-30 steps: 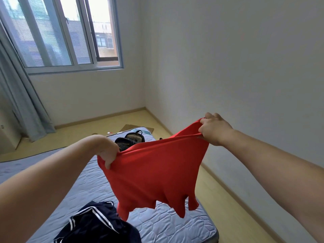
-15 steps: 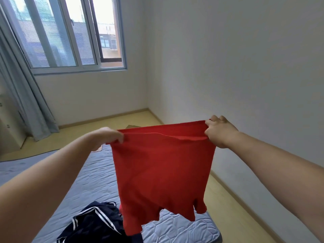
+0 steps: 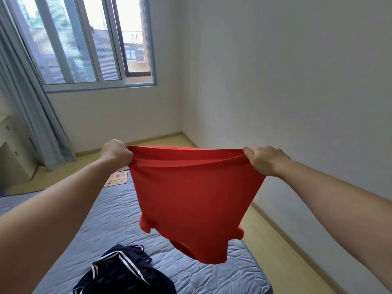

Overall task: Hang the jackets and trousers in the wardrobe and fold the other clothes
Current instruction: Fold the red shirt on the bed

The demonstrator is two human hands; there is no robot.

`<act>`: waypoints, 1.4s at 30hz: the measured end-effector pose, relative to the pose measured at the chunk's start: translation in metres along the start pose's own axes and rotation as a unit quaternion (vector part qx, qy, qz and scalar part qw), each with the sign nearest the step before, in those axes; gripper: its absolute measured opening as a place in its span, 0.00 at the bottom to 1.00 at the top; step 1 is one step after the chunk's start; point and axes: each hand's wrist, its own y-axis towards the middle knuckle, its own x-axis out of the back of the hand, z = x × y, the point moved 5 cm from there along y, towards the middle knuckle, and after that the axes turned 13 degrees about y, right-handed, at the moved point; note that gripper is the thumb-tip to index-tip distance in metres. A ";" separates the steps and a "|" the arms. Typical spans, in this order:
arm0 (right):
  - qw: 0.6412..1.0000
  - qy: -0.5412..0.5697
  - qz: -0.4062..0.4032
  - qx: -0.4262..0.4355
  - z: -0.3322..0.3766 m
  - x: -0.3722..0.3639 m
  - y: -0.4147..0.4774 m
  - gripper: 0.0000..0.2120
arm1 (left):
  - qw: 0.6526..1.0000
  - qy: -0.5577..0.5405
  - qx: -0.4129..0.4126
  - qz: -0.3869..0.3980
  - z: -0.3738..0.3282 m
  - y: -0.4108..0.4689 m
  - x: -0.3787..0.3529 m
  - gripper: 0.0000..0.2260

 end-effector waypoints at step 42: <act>0.911 -0.363 0.146 -0.132 -0.051 -0.033 -0.002 0.28 | 0.964 -0.126 -0.006 0.235 -0.033 -0.037 -0.055 0.21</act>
